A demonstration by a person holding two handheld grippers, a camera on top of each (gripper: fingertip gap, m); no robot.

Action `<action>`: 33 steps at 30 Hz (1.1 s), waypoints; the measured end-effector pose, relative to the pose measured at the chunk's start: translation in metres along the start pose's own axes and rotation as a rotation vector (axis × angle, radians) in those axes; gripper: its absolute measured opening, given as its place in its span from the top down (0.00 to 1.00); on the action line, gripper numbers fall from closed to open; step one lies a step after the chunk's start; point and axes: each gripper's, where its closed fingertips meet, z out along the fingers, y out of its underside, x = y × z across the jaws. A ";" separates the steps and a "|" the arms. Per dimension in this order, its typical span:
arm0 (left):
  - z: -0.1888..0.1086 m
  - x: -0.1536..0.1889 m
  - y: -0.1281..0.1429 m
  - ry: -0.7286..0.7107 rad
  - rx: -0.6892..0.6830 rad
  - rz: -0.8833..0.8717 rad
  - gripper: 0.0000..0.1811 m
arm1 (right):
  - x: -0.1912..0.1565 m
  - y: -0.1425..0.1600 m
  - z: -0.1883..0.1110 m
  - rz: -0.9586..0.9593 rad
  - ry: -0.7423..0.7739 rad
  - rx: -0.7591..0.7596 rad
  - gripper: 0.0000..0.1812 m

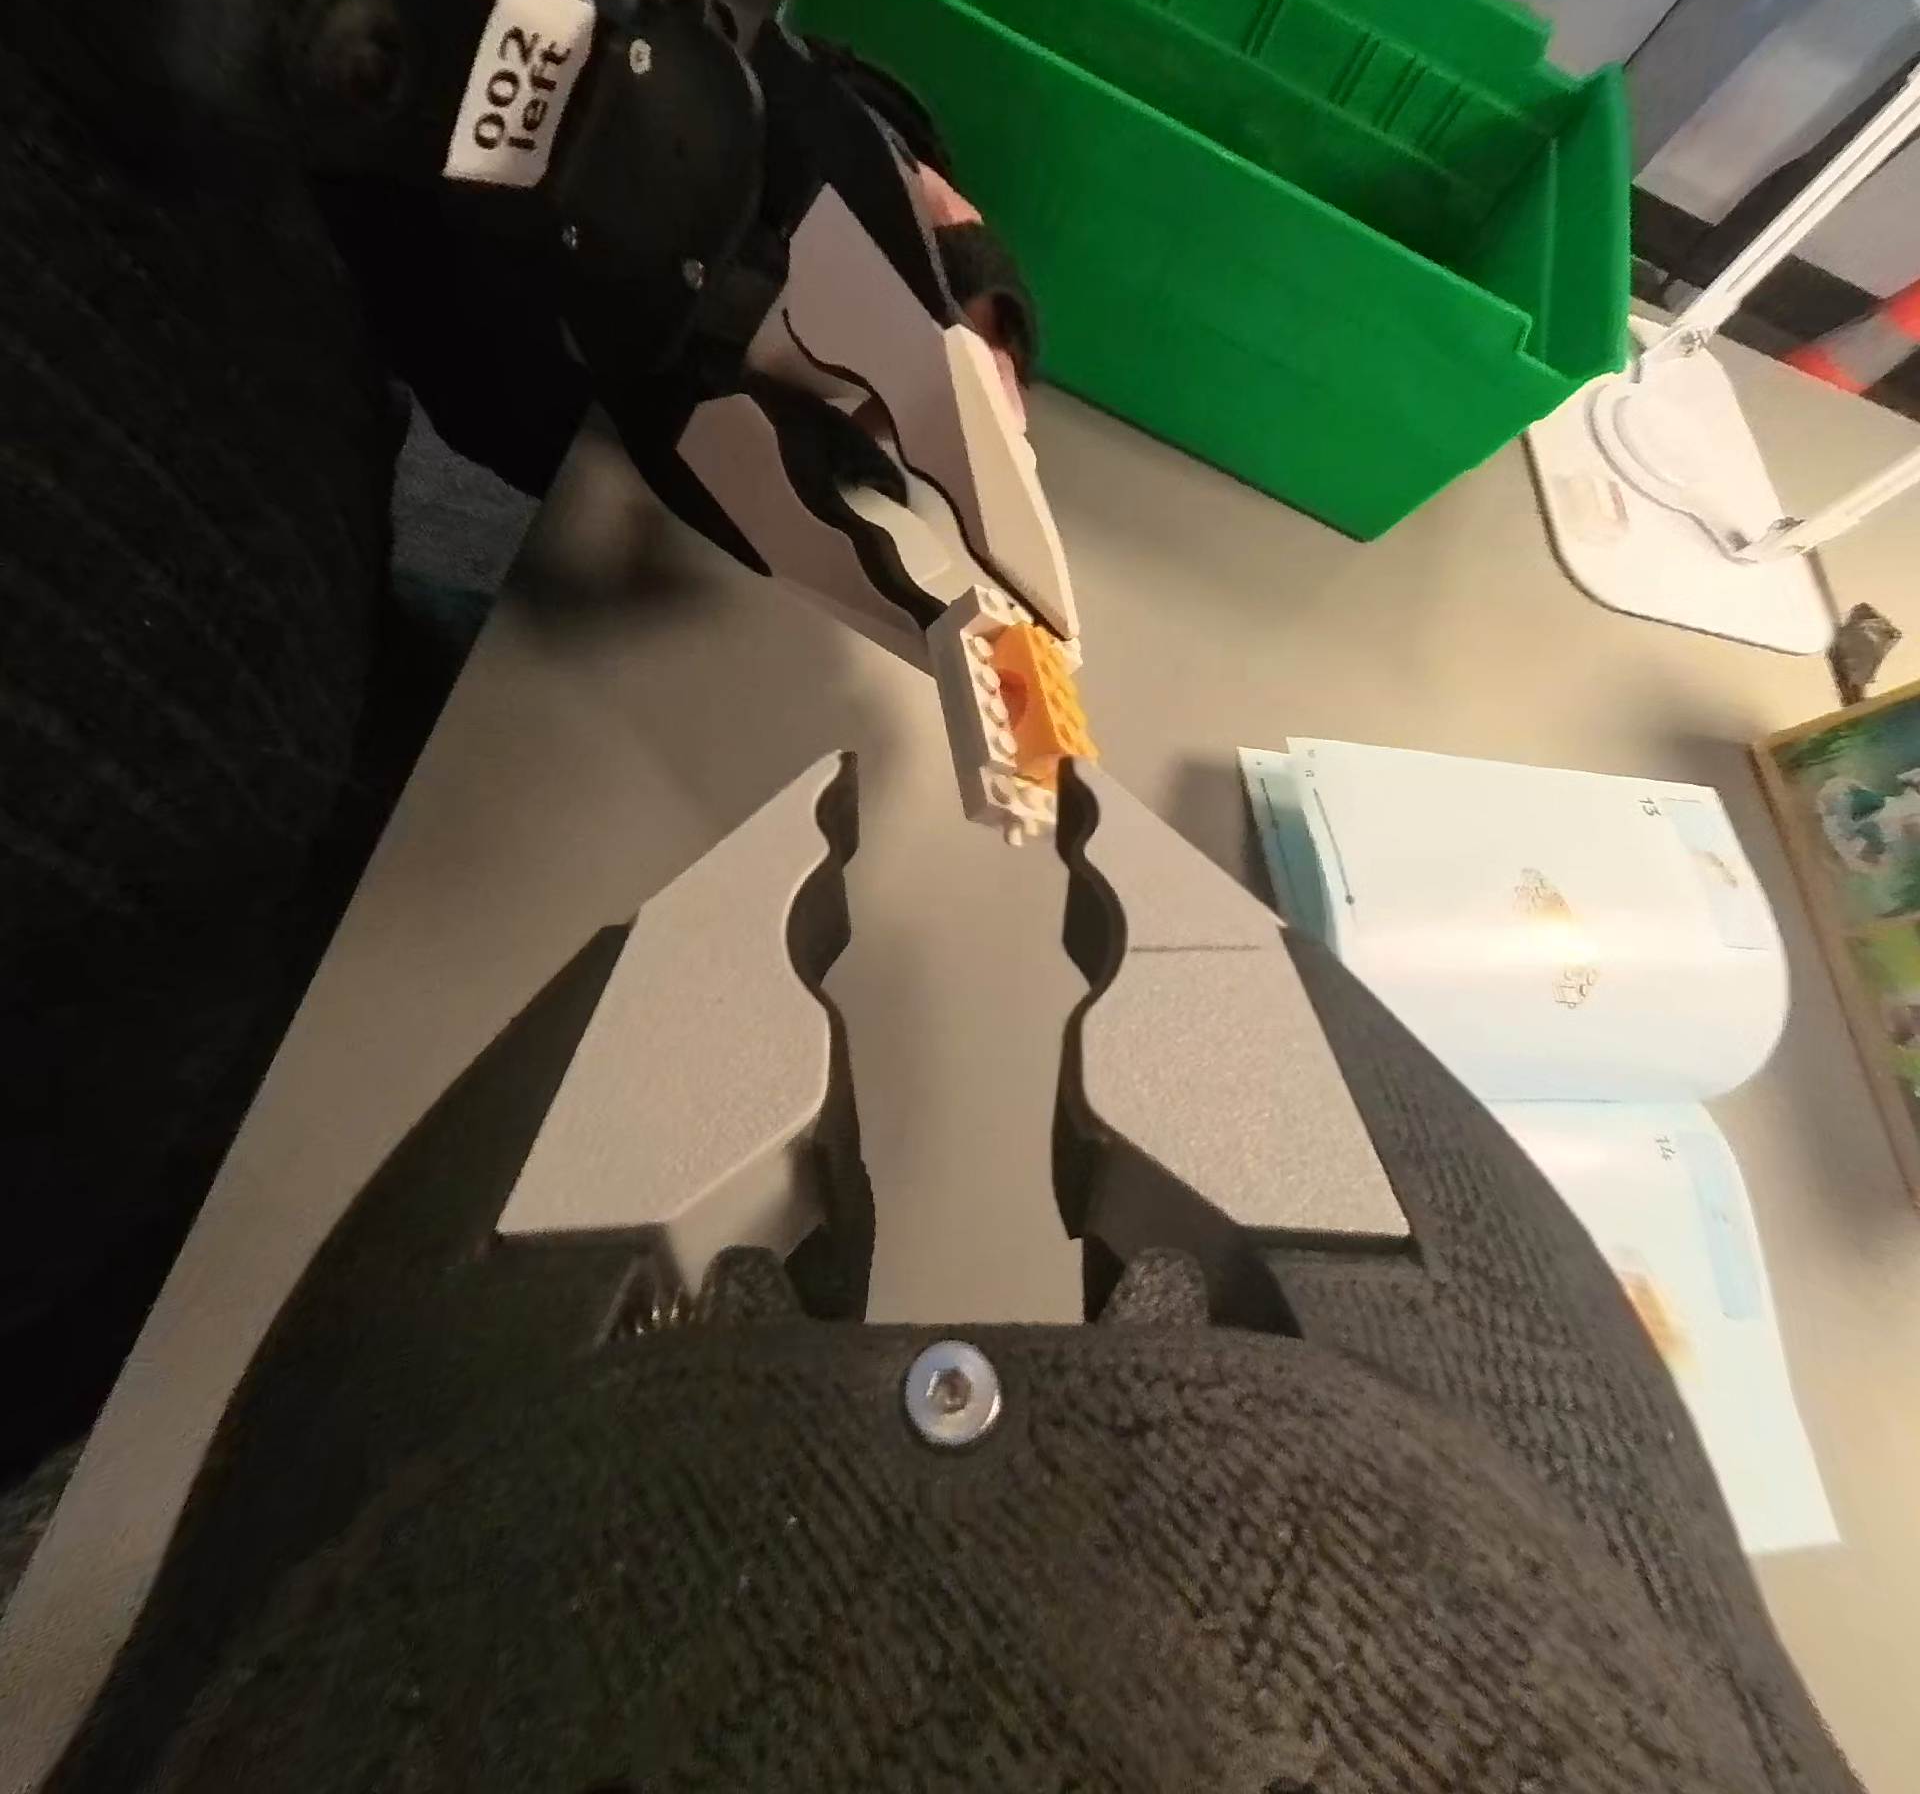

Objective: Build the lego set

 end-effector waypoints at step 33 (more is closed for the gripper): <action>0.002 0.009 -0.001 0.073 0.000 -0.076 0.90 | 0.016 0.020 0.018 -0.736 0.349 -0.311 0.80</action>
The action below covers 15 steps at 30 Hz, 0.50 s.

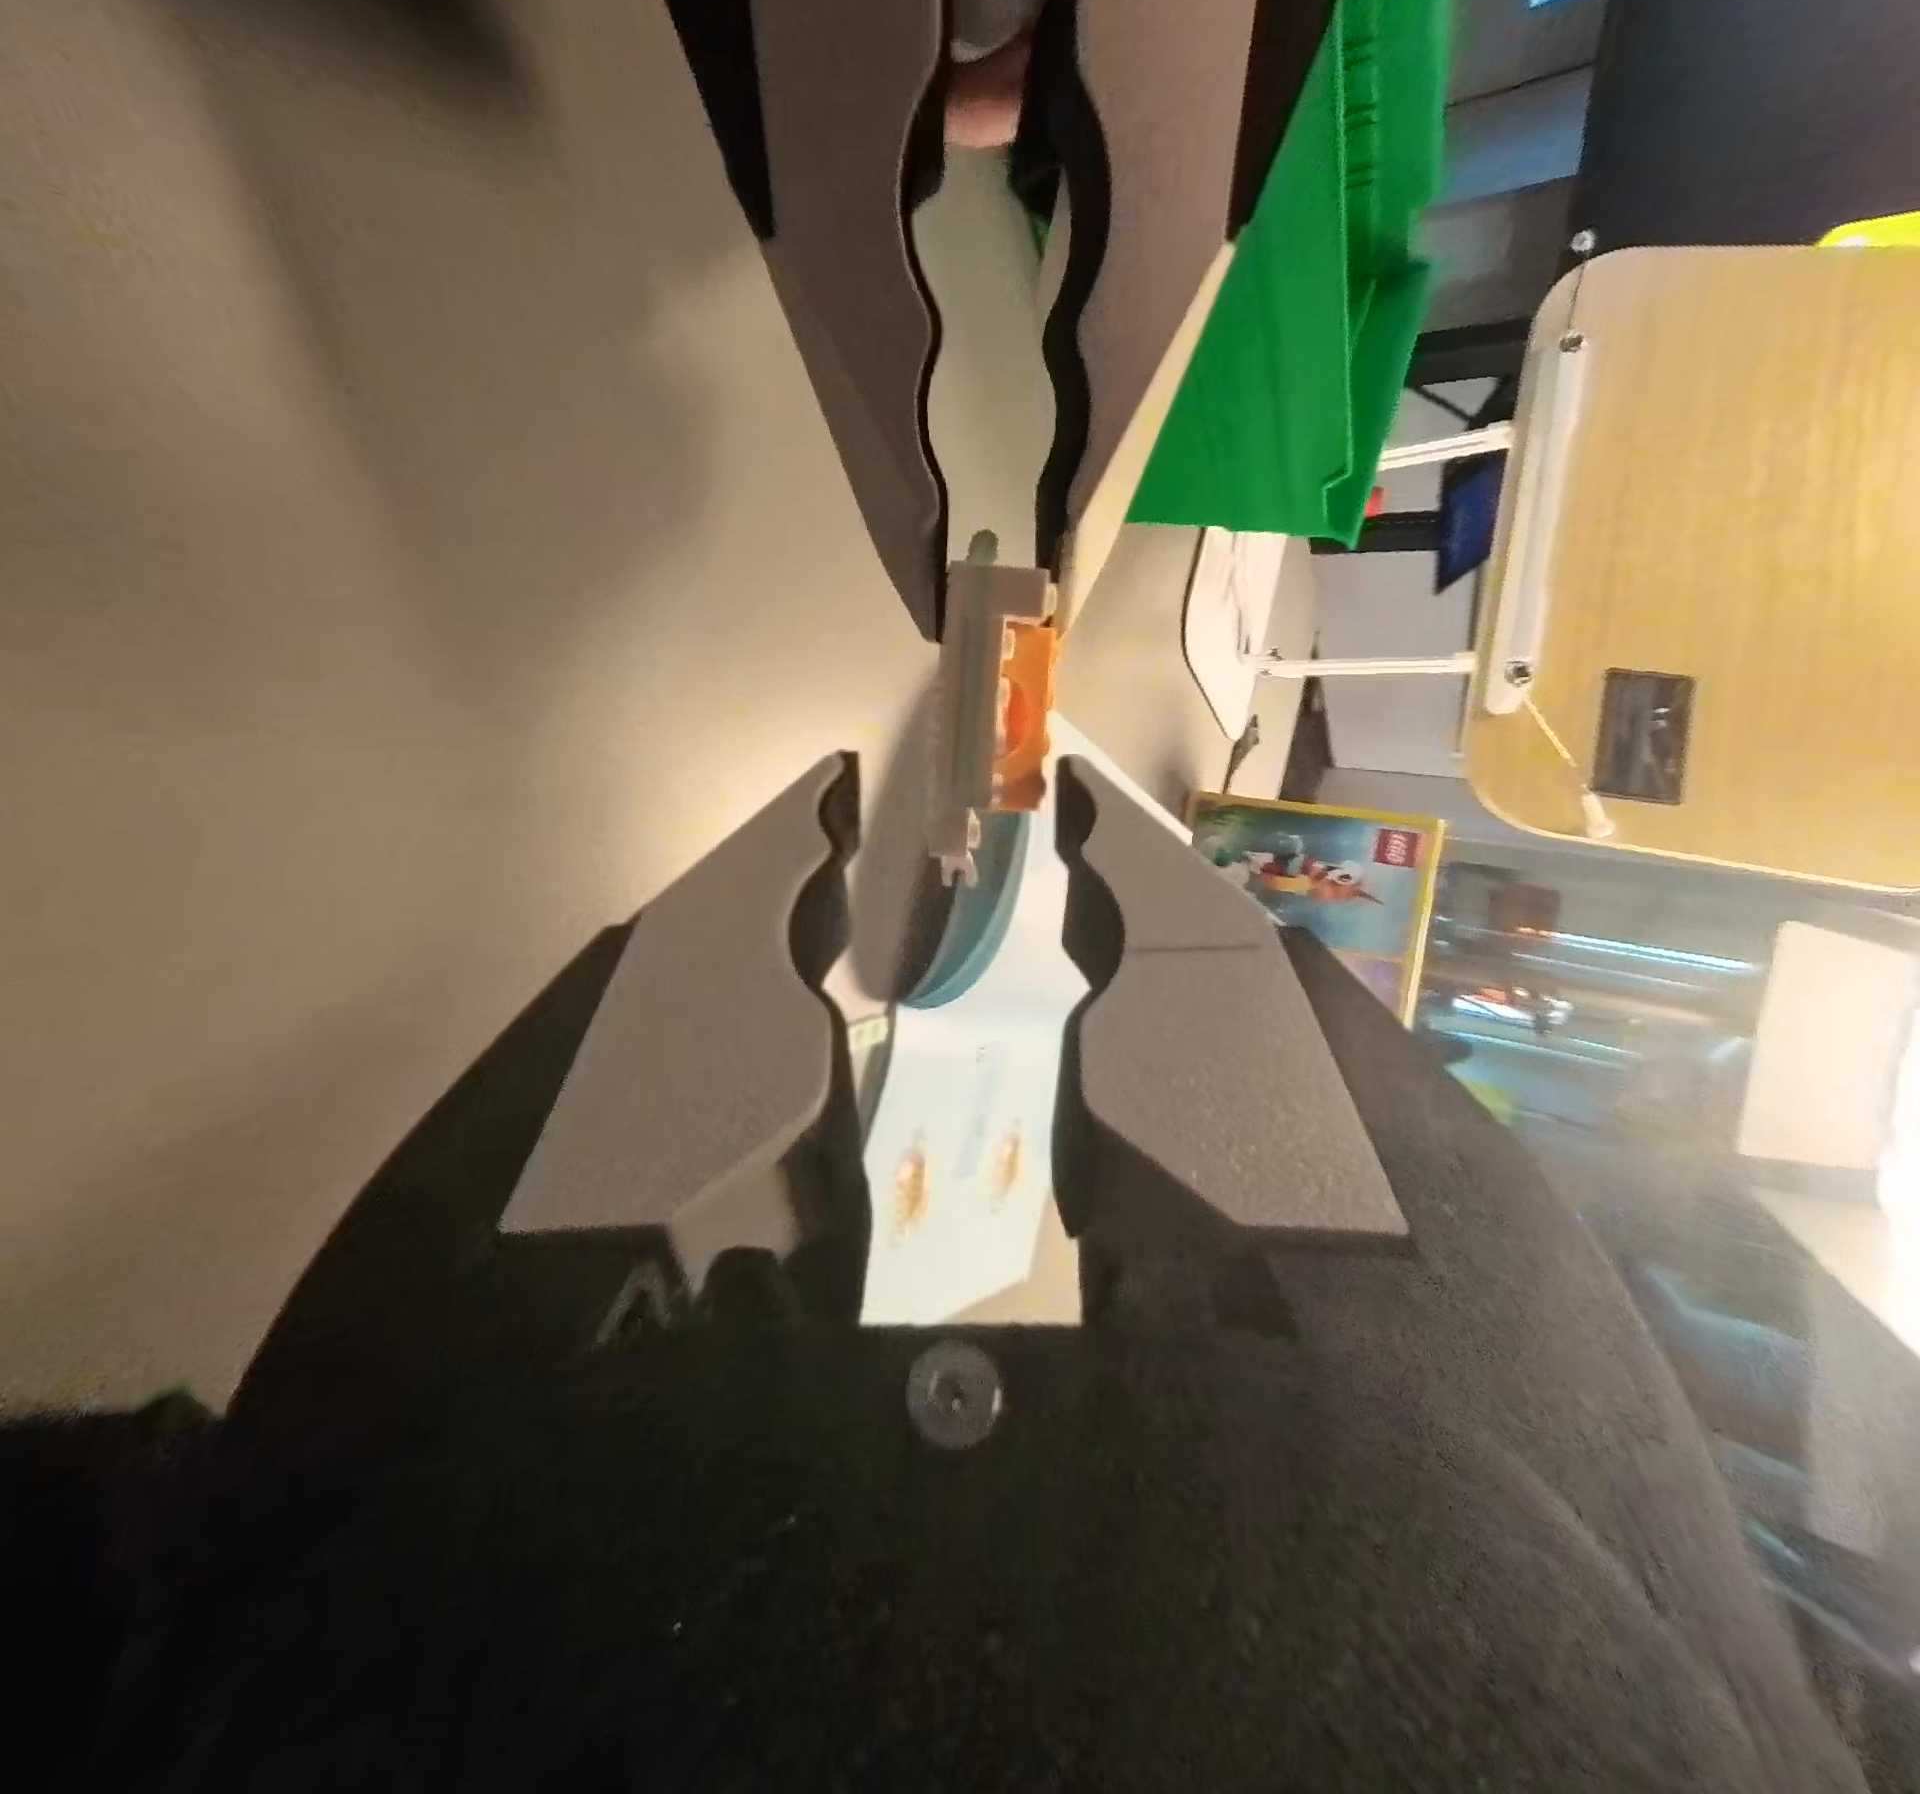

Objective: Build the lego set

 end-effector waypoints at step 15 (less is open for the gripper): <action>0.001 0.000 0.005 0.006 -0.026 -0.006 0.90 | 0.006 -0.014 0.008 -0.115 0.118 -0.016 0.88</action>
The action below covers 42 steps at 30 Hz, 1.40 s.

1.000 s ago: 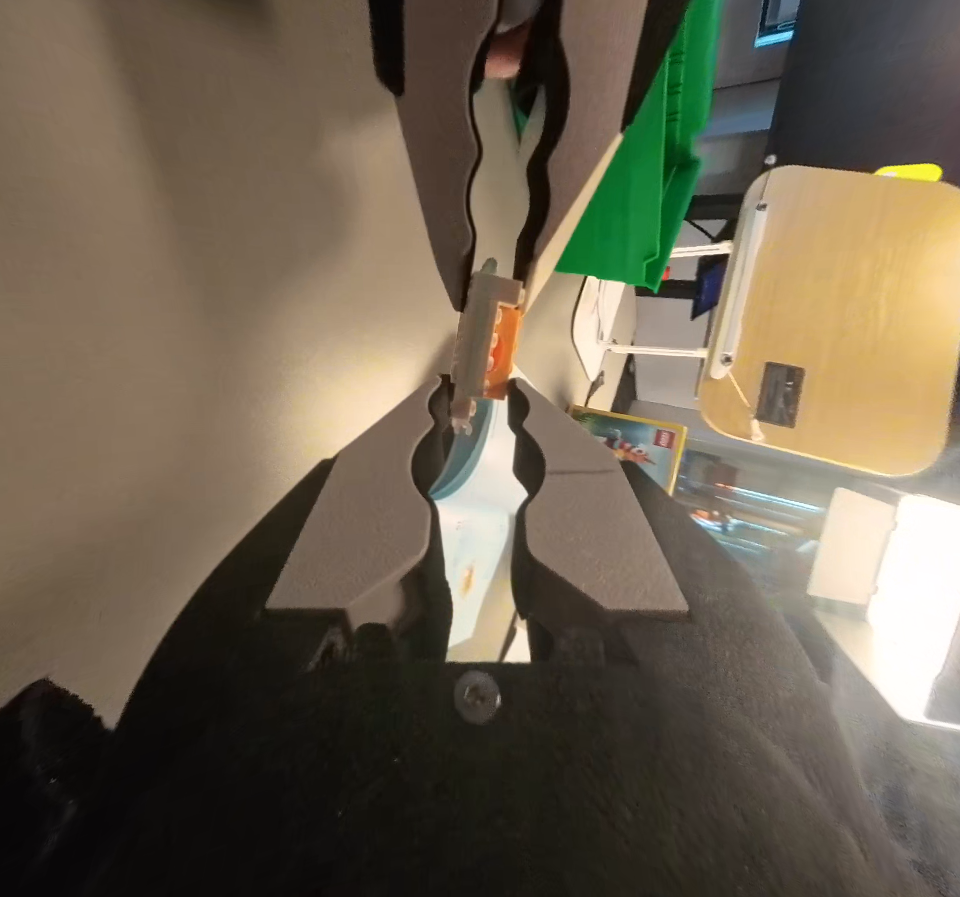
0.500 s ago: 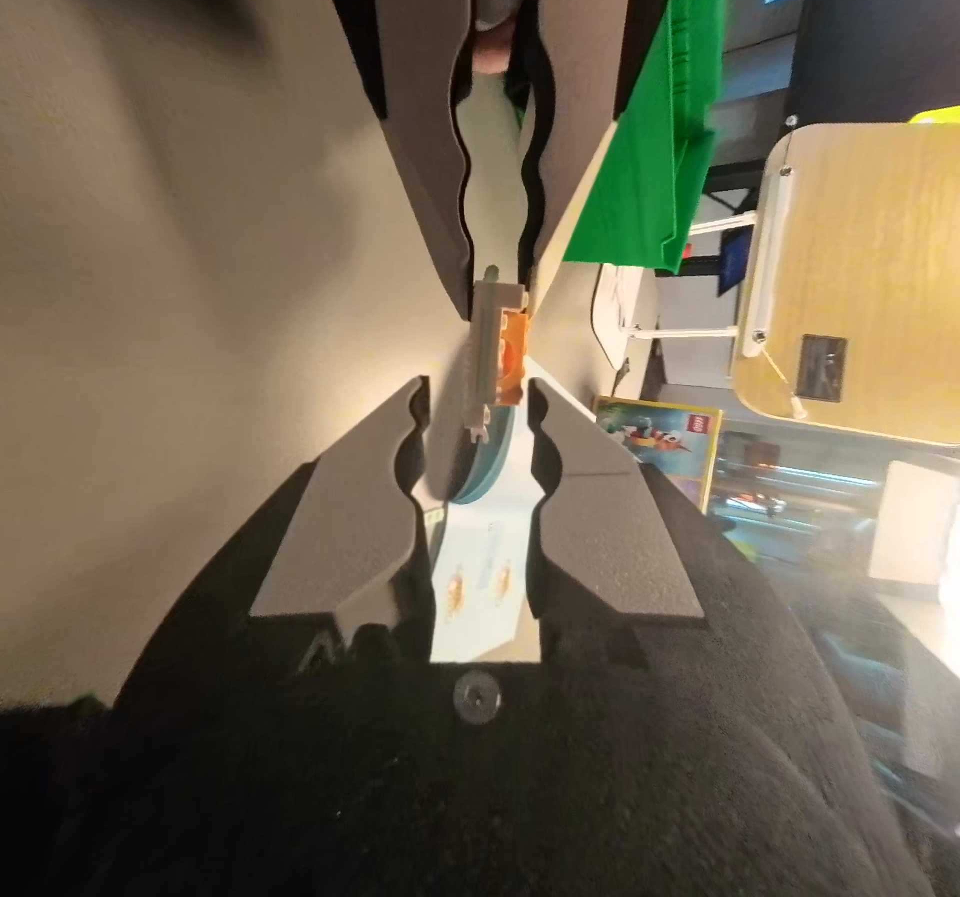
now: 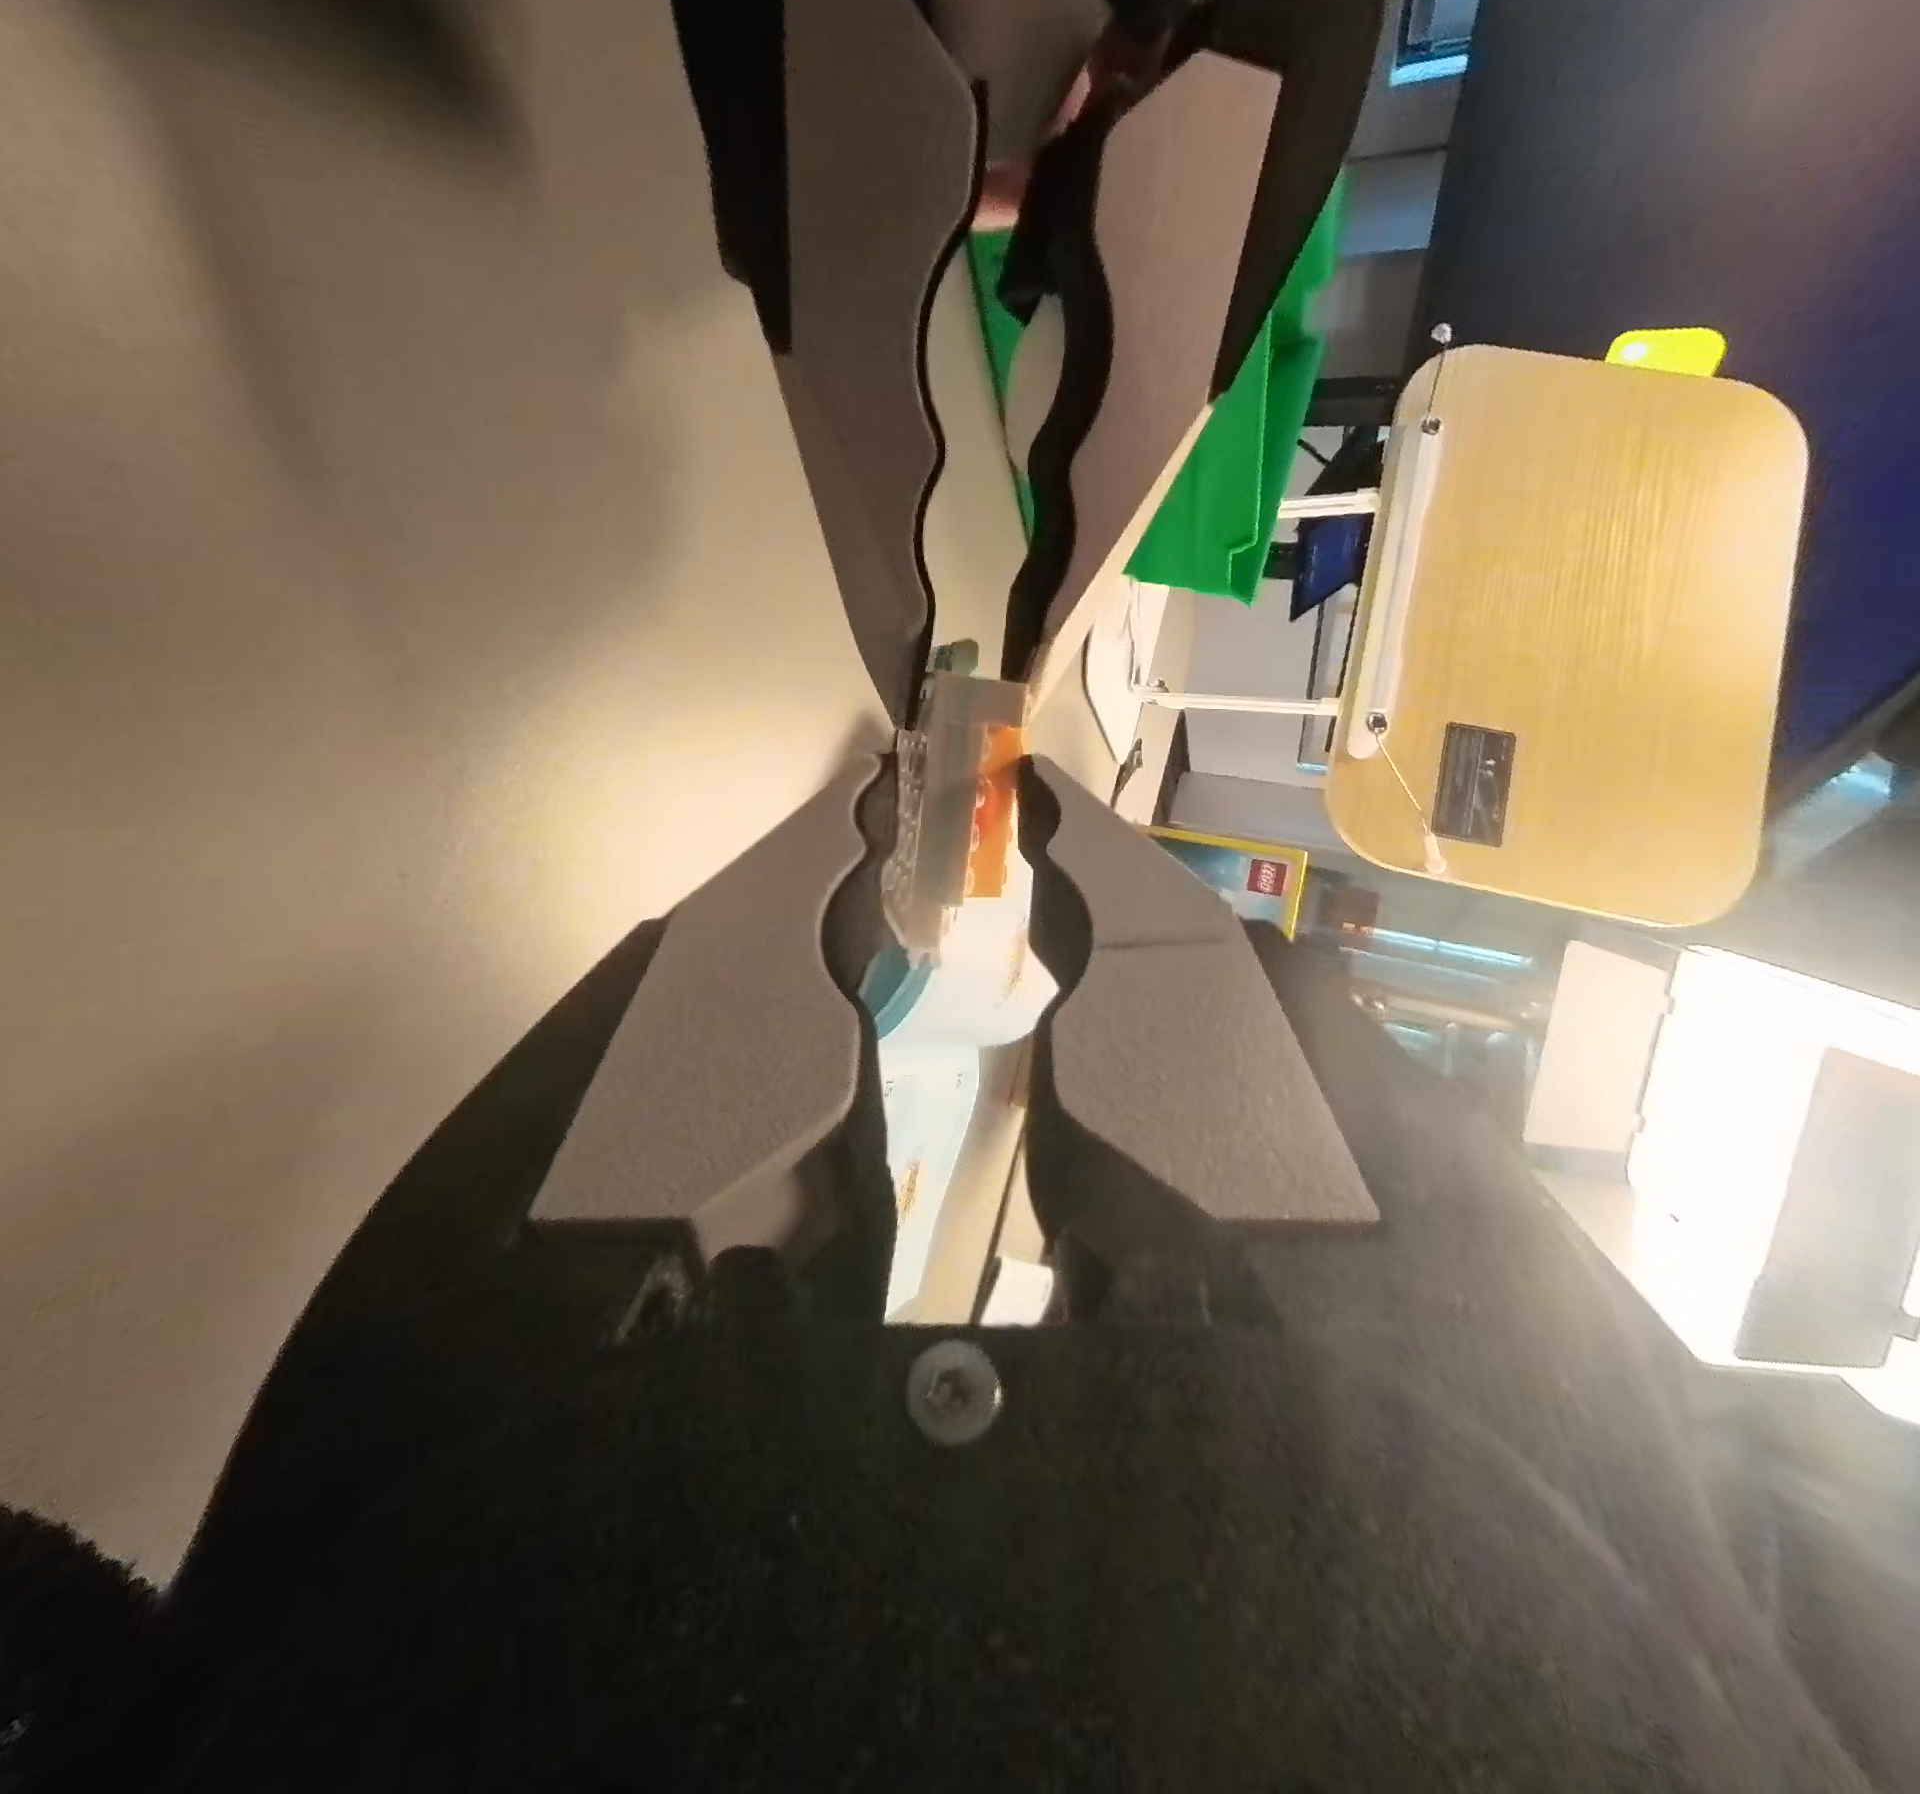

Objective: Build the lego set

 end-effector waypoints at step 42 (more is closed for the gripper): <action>-0.007 0.005 -0.019 -0.034 0.098 0.116 0.90 | 0.007 0.008 -0.032 1.092 -0.531 0.385 0.96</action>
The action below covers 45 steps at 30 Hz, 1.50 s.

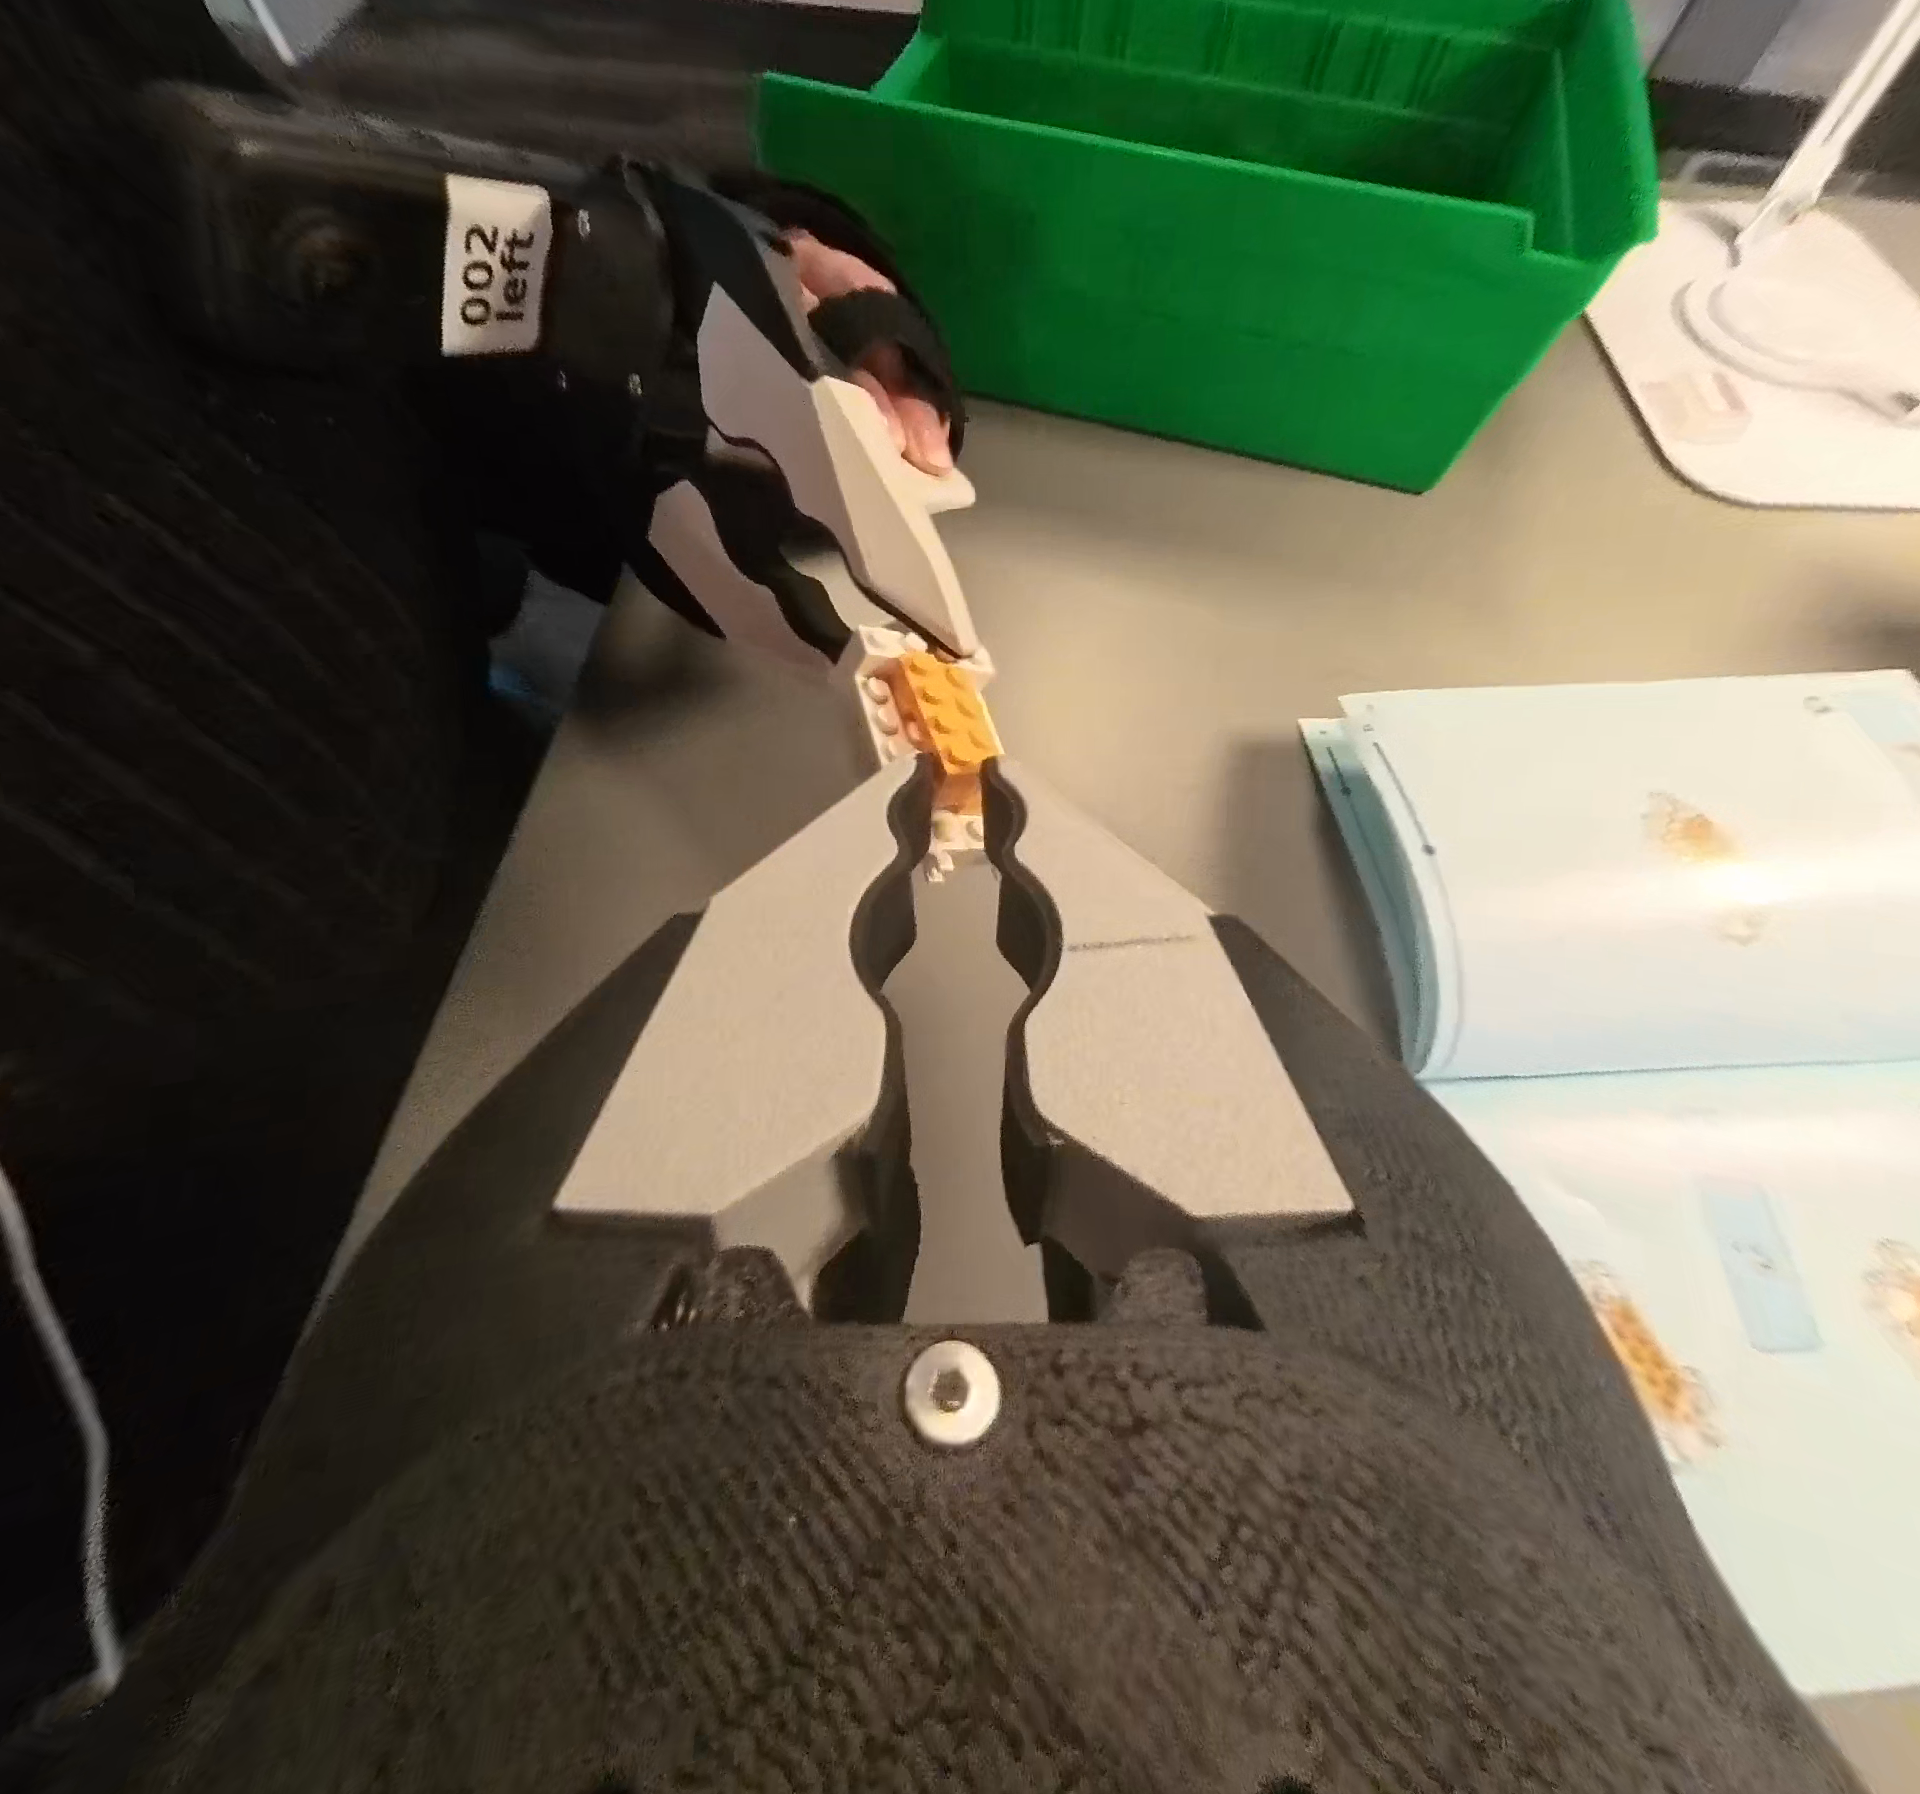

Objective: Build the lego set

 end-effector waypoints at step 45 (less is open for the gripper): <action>0.004 -0.002 0.015 0.013 -0.074 -0.057 0.90 | 0.014 0.005 0.033 -1.036 0.543 -0.383 0.90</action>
